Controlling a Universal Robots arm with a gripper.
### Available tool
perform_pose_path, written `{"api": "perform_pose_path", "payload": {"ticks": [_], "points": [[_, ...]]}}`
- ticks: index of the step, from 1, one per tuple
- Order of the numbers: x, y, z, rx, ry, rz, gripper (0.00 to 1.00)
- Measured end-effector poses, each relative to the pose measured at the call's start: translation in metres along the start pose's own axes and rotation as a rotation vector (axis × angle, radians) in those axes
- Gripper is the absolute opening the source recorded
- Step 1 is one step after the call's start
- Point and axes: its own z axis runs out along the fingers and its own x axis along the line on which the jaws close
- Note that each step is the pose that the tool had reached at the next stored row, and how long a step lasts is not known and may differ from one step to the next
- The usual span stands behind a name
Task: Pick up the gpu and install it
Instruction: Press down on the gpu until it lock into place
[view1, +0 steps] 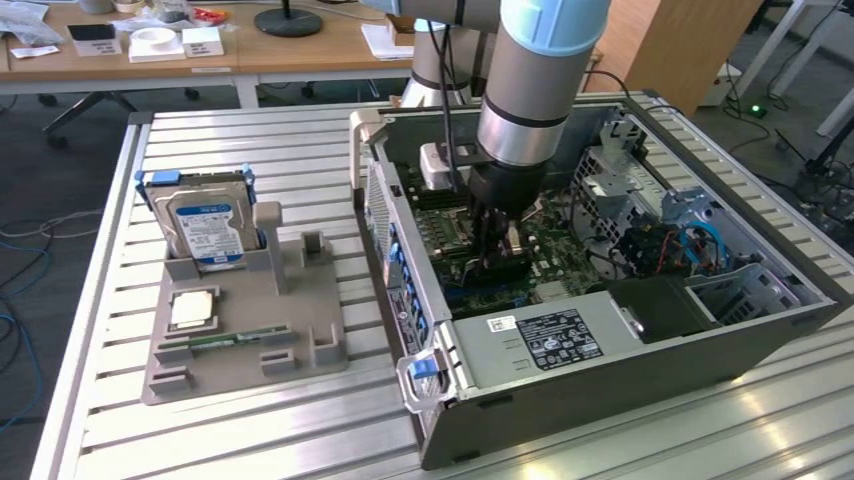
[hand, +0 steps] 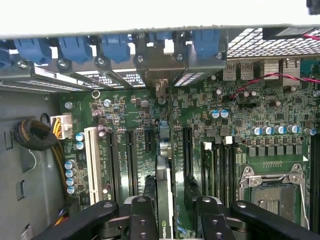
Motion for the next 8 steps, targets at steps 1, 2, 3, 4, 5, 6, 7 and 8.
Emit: {"api": "perform_pose_path", "payload": {"ticks": [1, 2, 3, 4, 5, 6, 7, 8], "points": [[-0.0001, -0.0004, 0.0000, 0.0000, 0.0000, 0.000, 0.36], [-0.0001, -0.0008, 0.0000, 0.0000, 0.0000, 0.000, 0.36], [-0.0001, -0.0013, 0.0000, 0.0000, 0.0000, 0.000, 0.36], [-0.0001, -0.0016, 0.0001, 0.0000, 0.0000, 0.000, 0.36], [-0.0002, -0.0020, 0.0000, 0.0000, 0.0000, 0.000, 0.36], [-0.0002, -0.0024, 0.0001, 0.0000, 0.0000, 0.000, 0.36], [-0.0002, -0.0025, 0.0001, 0.0000, 0.0000, 0.000, 0.36], [-0.0002, -0.0025, 0.0000, 0.0000, 0.0001, 0.000, 0.36]]}}
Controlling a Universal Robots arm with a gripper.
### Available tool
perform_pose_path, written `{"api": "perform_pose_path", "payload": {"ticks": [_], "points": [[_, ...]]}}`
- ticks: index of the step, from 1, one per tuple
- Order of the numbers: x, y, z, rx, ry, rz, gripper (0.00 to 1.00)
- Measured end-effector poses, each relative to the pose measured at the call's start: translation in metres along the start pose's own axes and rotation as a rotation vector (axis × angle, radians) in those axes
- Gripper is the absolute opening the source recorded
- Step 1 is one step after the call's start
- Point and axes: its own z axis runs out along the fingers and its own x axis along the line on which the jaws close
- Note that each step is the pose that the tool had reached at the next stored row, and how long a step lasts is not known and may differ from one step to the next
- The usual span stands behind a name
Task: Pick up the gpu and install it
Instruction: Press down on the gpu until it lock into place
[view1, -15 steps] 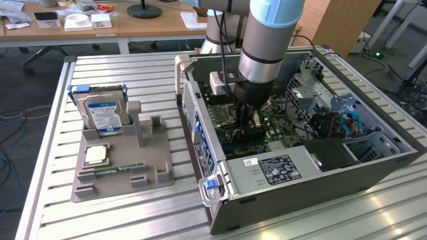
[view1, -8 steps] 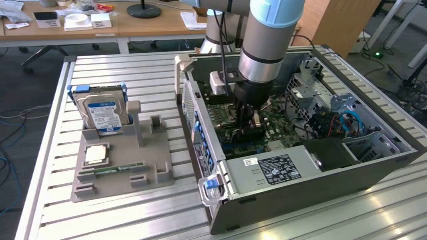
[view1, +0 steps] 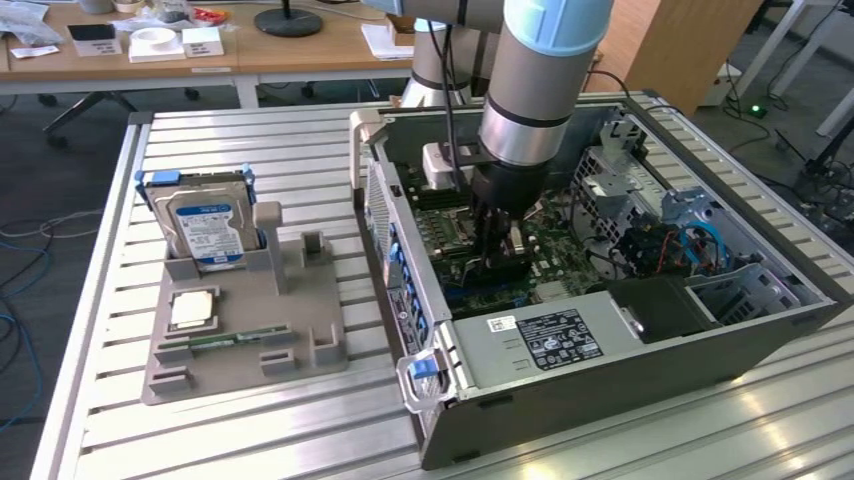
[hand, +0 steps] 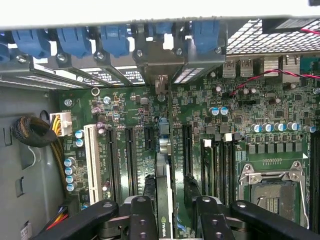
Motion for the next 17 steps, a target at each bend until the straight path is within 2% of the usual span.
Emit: {"api": "perform_pose_path", "payload": {"ticks": [7, 10, 17], "points": [[0.0000, -0.0001, 0.0000, 0.0000, 0.0001, 0.000, 0.36], [0.0001, 0.0000, -0.0001, -0.0002, 0.0004, 0.000, 0.26], [0.0000, -0.0001, 0.0000, 0.0000, 0.0000, 0.000, 0.26]]}}
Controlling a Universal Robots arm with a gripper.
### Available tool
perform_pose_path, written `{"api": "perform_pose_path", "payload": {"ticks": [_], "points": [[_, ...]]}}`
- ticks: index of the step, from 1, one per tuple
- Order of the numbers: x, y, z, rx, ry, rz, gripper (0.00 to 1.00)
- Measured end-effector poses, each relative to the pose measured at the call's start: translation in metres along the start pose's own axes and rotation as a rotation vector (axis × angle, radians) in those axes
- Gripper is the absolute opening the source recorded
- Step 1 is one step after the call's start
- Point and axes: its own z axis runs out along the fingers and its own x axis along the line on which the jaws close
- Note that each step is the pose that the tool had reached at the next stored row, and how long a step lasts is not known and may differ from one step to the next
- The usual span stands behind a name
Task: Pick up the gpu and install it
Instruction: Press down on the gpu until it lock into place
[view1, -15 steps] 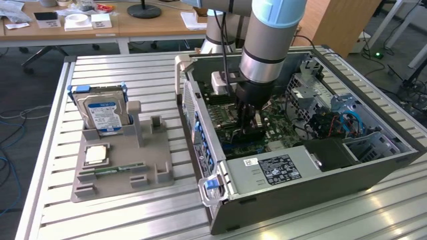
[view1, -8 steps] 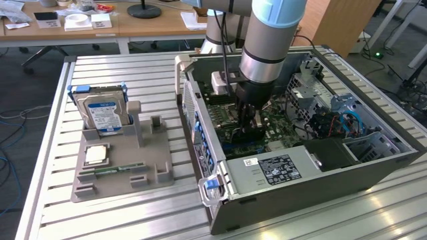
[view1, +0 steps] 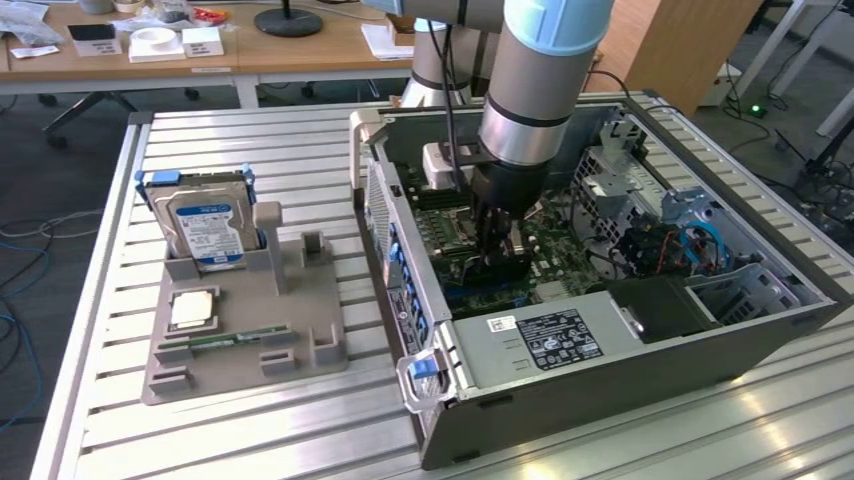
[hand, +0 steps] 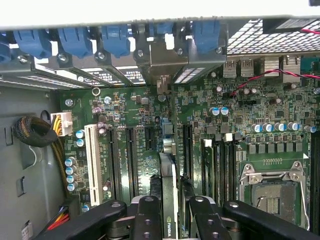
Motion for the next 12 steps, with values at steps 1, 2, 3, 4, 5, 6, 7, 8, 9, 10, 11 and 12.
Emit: {"api": "perform_pose_path", "payload": {"ticks": [1, 2, 3, 4, 5, 6, 7, 8, 9, 10, 11, 12], "points": [[0.0000, 0.0000, 0.0000, 0.0000, 0.0000, 0.000, 0.26], [0.0000, 0.0000, 0.0000, 0.0000, 0.0000, 0.000, 0.26], [0.0000, 0.0000, 0.0000, 0.0000, 0.0000, 0.000, 0.26], [0.0000, 0.0000, 0.0000, -0.0001, 0.0000, 0.000, 0.26], [0.0000, 0.0000, 0.0000, 0.0000, 0.0001, 0.000, 0.26], [0.0000, 0.0000, 0.0000, 0.0000, 0.0001, 0.000, 0.26], [0.0000, 0.0000, 0.0000, 0.0000, 0.0001, 0.000, 0.26], [0.0000, 0.0000, 0.0001, 0.0000, 0.0000, 0.000, 0.26], [0.0000, 0.0000, 0.0001, 0.0001, 0.0001, 0.000, 0.26], [0.0000, 0.0001, 0.0001, 0.0000, 0.0001, 0.000, 0.26], [0.0000, 0.0001, 0.0001, 0.0000, 0.0001, 0.000, 0.26], [0.0000, 0.0000, 0.0001, 0.0000, -0.0002, 0.000, 0.26]]}}
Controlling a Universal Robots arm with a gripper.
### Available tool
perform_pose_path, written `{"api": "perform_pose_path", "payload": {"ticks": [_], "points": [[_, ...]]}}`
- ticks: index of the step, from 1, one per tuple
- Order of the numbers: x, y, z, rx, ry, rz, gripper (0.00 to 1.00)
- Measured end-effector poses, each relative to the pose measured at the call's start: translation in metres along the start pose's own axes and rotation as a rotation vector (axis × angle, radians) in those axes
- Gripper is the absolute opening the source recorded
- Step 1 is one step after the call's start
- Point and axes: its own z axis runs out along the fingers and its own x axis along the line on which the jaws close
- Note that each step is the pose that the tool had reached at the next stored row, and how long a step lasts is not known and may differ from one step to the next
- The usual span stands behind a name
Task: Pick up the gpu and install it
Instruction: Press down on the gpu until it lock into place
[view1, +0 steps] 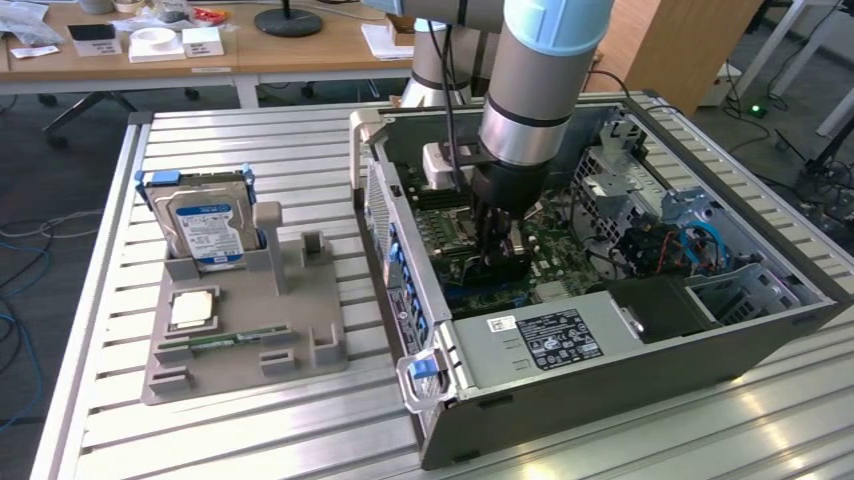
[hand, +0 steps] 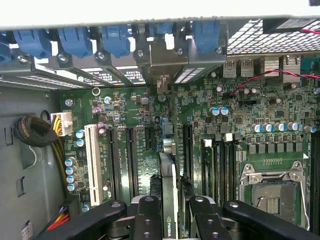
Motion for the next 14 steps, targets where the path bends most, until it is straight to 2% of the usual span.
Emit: {"api": "perform_pose_path", "payload": {"ticks": [2, 3, 8, 11, 14], "points": [[0.000, 0.0000, 0.0003, 0.0002, -0.0008, 0.000, 0.27], [0.000, 0.0000, 0.0002, 0.0002, -0.0004, 0.000, 0.33], [0.000, 0.0000, -0.0002, -0.0001, 0.0003, 0.000, 0.33], [0.000, -0.0001, -0.0068, 0.0000, 0.0001, 0.000, 0.33], [0.000, -0.0003, -0.0174, -0.0001, 0.0002, 0.000, 0.33]]}}
